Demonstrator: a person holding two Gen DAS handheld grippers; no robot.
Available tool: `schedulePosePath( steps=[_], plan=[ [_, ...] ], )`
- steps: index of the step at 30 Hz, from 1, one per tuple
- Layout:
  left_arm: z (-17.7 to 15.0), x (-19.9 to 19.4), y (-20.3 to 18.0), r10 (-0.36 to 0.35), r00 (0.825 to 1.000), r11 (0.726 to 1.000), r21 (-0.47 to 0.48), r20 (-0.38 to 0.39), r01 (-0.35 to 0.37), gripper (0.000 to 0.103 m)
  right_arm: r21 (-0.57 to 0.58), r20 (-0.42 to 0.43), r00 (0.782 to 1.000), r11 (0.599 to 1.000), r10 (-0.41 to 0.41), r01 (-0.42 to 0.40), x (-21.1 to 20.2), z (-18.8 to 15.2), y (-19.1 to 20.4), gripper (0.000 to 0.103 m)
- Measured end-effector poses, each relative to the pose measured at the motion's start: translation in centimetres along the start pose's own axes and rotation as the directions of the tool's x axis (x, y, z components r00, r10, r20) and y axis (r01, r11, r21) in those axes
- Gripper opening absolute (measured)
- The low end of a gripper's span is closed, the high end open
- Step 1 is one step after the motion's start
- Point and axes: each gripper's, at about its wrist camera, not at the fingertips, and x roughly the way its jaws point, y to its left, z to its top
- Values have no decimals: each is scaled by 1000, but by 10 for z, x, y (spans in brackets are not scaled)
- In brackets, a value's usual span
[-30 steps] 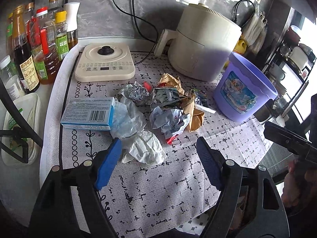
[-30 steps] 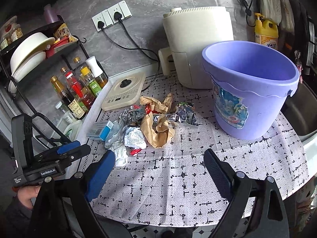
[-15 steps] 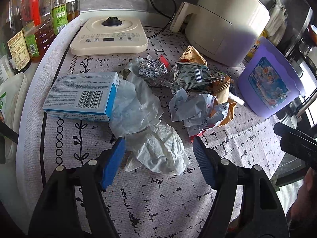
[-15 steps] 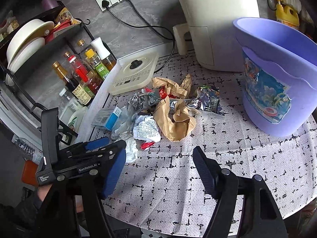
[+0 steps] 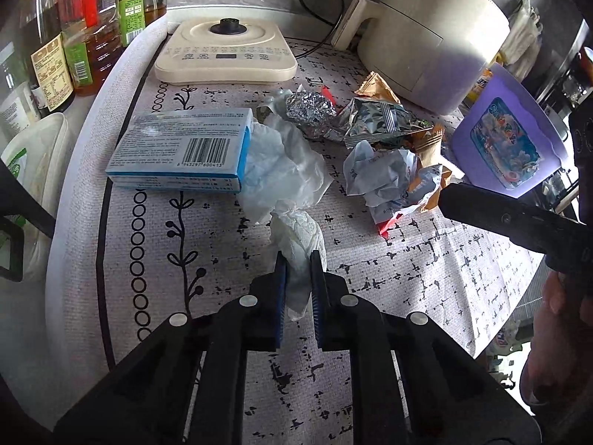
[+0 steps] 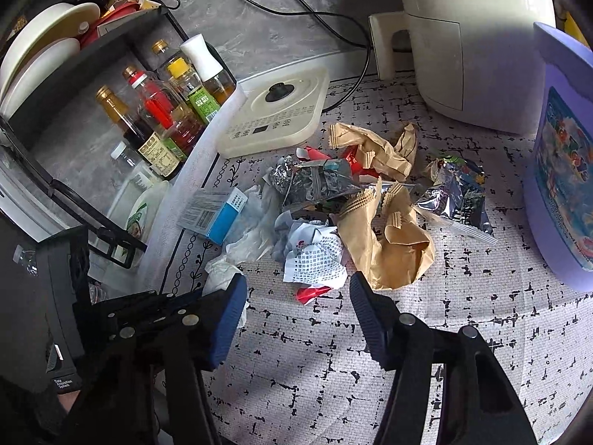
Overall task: Collect trash
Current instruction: 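Grasp the printed white paper with the right tool while the left tool lifts the tissue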
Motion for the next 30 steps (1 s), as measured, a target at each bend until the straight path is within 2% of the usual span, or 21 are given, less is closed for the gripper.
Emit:
schedulePosePath(
  steps=[3, 5, 6, 7, 9, 15, 18, 19, 20, 21, 22, 24, 29, 30],
  plan=[
    [-2, -9, 9, 21, 1000, 1000, -16, 14, -20, 13, -7, -6, 1000, 1000, -2, 2, 8, 3, 2, 54],
    [-4, -14, 13, 29, 999, 999, -25, 21, -29, 13, -14, -15, 1000, 1000, -17, 17, 13, 4, 3, 38],
    [-4, -16, 14, 33, 999, 999, -26, 25, -33, 13, -13, -28, 999, 1000, -27, 26, 16, 4, 3, 17],
    [-5, -19, 15, 34, 999, 999, -26, 29, -34, 13, -13, -34, 999, 999, -39, 38, 18, 4, 3, 4],
    [-6, -24, 15, 34, 999, 999, -21, 39, -33, 13, -27, -25, 998, 998, -62, 61, 15, 2, 7, 1],
    [-11, -41, 9, 14, 997, 1000, 2, 72, -14, 13, -50, 12, 997, 996, -71, 71, -7, -11, 19, 1],
    [-14, -49, 9, 6, 996, 1000, 6, 87, -6, 13, -50, 17, 997, 995, -81, 82, -14, -15, 21, 6],
    [-16, -52, 10, 5, 996, 1000, 7, 92, -6, 13, -56, 20, 995, 994, -95, 96, -14, -15, 21, 14],
    [-16, -54, 11, 6, 995, 1000, 7, 97, -6, 13, -60, 29, 994, 993, -103, 105, -15, -15, 22, 30],
    [-17, -56, 13, 8, 995, 1000, 8, 101, -9, 13, -61, 50, 993, 992, -105, 108, -16, -14, 22, 69],
    [-17, -57, 16, 13, 995, 1000, 7, 104, -14, 13, -63, 80, 991, 992, -107, 112, -19, -13, 22, 72],
    [-17, -58, 22, 28, 994, 1000, -3, 106, -27, 13, -89, 78, 990, 988, -121, 128, -14, -8, 27, 58],
    [-10, -62, 24, 26, 991, 1000, -1, 134, -26, 13, -124, 54, 986, 978, -160, 166, 12, 5, 31, 55],
    [-9, -64, 23, 23, 990, 1000, 4, 140, -24, 13, -130, 55, 984, 976, -167, 173, 17, 7, 32, 51]
  ],
)
